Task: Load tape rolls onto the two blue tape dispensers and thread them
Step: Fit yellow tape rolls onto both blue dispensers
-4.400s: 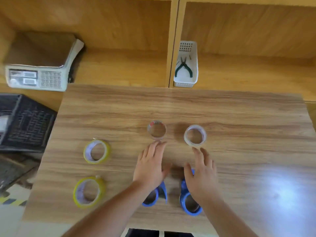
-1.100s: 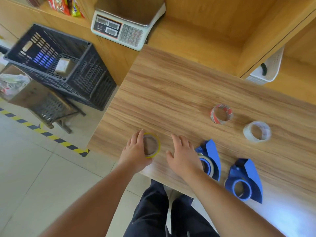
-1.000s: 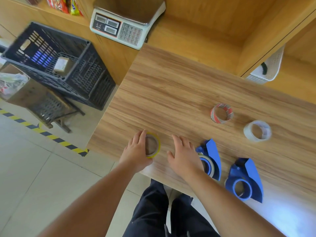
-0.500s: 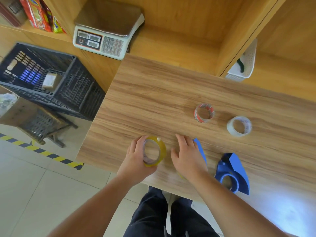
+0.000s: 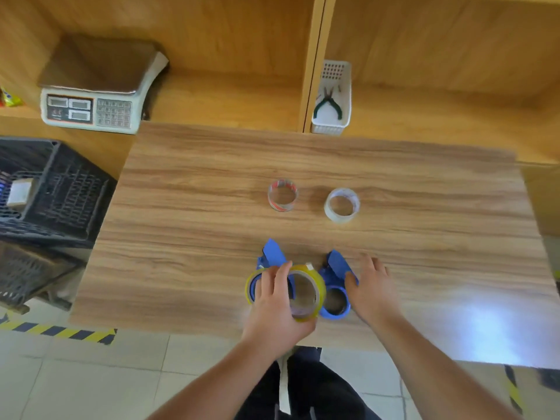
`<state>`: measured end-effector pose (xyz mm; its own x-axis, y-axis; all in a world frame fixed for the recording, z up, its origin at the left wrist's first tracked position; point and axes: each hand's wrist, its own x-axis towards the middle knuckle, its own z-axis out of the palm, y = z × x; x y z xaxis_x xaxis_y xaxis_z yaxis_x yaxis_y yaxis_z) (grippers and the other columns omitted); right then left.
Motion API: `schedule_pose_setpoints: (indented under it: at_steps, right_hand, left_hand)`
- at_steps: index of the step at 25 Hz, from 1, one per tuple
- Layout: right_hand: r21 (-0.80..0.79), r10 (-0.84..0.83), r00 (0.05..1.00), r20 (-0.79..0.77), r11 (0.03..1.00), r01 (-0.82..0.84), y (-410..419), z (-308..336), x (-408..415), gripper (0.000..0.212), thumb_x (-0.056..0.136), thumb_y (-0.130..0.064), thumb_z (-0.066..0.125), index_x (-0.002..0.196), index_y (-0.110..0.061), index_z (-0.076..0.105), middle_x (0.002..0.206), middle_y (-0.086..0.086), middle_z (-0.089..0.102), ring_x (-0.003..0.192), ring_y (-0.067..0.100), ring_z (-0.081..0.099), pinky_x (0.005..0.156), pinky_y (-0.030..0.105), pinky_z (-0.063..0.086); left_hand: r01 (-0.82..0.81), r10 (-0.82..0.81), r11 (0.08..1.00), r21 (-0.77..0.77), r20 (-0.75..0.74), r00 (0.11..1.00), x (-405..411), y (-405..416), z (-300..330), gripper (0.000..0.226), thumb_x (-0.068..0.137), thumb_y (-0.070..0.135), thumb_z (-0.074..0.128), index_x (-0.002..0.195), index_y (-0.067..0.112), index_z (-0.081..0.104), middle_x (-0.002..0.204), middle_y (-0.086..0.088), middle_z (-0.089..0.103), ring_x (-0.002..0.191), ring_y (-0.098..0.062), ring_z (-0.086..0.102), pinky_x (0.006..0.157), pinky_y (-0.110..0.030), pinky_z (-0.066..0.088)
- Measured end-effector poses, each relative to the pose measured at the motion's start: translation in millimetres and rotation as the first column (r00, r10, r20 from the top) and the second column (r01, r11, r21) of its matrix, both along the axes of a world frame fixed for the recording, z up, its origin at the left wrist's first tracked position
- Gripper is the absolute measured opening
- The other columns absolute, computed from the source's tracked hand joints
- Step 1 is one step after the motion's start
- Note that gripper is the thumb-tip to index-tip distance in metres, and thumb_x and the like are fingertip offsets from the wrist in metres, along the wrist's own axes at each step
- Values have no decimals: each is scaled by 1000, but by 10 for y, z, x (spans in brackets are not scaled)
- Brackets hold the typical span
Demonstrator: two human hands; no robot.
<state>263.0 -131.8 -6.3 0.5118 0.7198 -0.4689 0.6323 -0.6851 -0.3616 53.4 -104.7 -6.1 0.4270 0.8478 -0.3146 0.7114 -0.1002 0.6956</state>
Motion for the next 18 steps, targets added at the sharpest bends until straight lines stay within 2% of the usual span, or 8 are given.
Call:
schedule_pose_setpoints:
  at_steps: [2,5,10,15,18]
  right_hand:
    - [-27,-34,999,-35,999,33,-180,-58,174,47,98,-25,55,142,-11,47,138,18,55,125,41,49,98,47,45]
    - [-26,-75,990,-123,997,72,-320,-141,302,45,99,-29,53,143,-16,50,139,14,56,122,38,57,96,43,49]
    - [-72,-67,969,-236,996,52,-362,-212,418,46,99,-32,49,142,-19,54,134,8,65,116,29,64,93,40,54]
    - [-75,-39,964,-261,997,20,-351,-237,428,42,100,-35,49,138,-21,58,127,6,68,110,27,65,90,39,55]
    - [-77,-22,965,-262,997,2,-354,-261,443,40,99,-32,48,135,-22,60,125,5,69,109,28,65,89,39,54]
  left_hand:
    - [-12,12,1000,-10,-29,1000,254,-154,-51,113,66,53,79,157,27,17,143,8,29,135,-14,30,100,-25,40]
    - [-73,71,997,-19,-79,994,535,-338,-102,114,66,51,82,156,23,18,145,5,28,137,-17,28,104,-30,42]
    - [-203,190,978,-38,-222,956,854,-500,-165,110,69,52,82,153,19,18,141,-2,31,135,-24,33,98,-37,48]
    - [-311,280,947,-81,-271,921,1045,-516,-220,111,68,53,85,151,18,20,141,-5,32,134,-28,35,96,-38,47]
    - [-346,305,933,-96,-300,904,1149,-505,-241,113,68,55,85,151,17,20,142,-5,31,135,-28,34,90,-36,45]
